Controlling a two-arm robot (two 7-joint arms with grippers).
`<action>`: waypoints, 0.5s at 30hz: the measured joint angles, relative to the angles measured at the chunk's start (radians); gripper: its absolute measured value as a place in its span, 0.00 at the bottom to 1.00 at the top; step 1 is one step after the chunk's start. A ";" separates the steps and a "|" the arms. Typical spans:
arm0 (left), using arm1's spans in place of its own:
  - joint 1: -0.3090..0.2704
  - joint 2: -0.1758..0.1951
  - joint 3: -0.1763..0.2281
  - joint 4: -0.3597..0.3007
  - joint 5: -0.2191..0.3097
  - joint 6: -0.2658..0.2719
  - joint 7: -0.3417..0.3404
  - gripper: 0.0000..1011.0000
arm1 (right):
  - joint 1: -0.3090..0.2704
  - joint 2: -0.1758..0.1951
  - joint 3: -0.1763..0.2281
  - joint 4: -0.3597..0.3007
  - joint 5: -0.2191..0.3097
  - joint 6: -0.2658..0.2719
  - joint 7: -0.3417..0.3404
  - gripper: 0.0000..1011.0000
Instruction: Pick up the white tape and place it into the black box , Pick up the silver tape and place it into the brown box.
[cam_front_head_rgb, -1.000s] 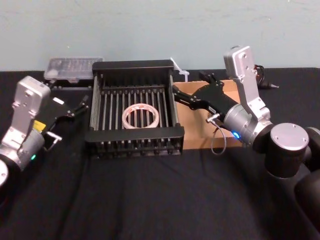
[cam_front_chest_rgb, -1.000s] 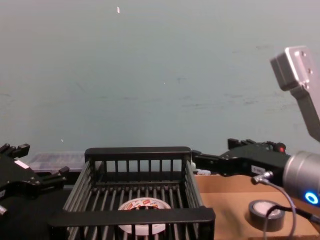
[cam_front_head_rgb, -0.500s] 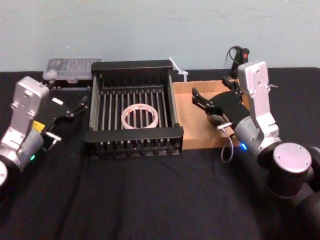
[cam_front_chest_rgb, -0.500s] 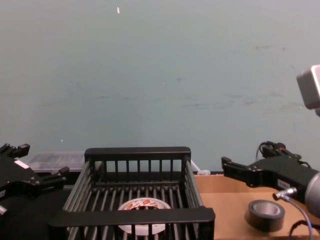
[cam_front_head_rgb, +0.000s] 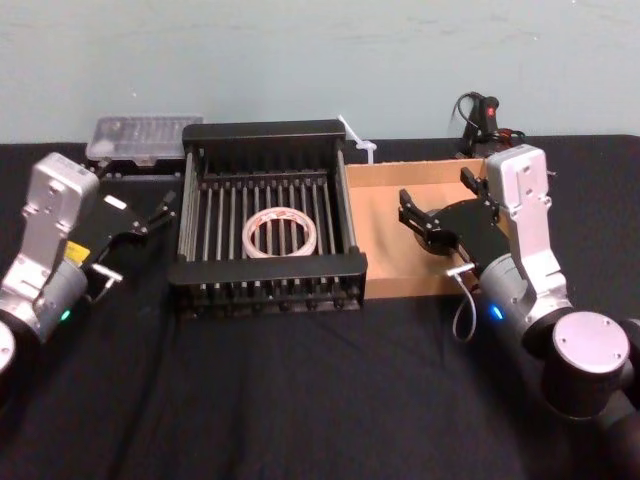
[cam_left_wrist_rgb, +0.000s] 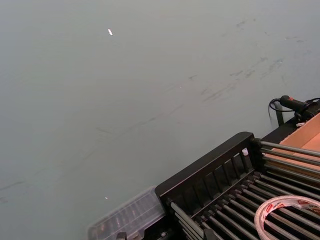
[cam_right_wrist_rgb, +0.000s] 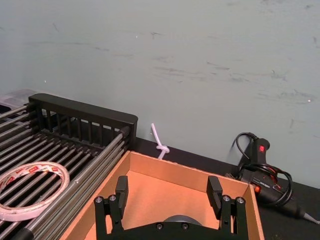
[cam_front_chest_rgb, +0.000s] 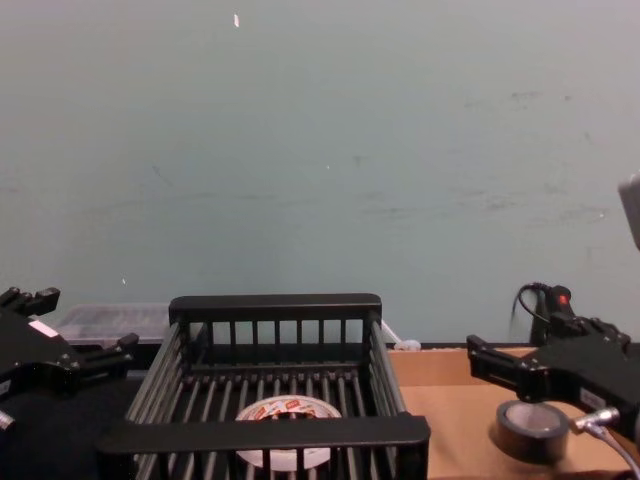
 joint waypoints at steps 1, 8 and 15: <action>0.000 0.000 0.000 0.000 0.000 0.000 0.000 0.99 | -0.004 -0.001 0.004 -0.001 -0.003 -0.005 0.002 0.99; 0.000 0.000 0.000 0.000 0.000 0.000 0.000 0.99 | -0.003 -0.001 0.003 -0.001 -0.003 -0.006 0.003 0.99; 0.000 0.000 0.000 0.000 0.000 0.000 0.000 0.99 | -0.001 -0.001 0.001 -0.001 -0.003 -0.003 0.003 0.99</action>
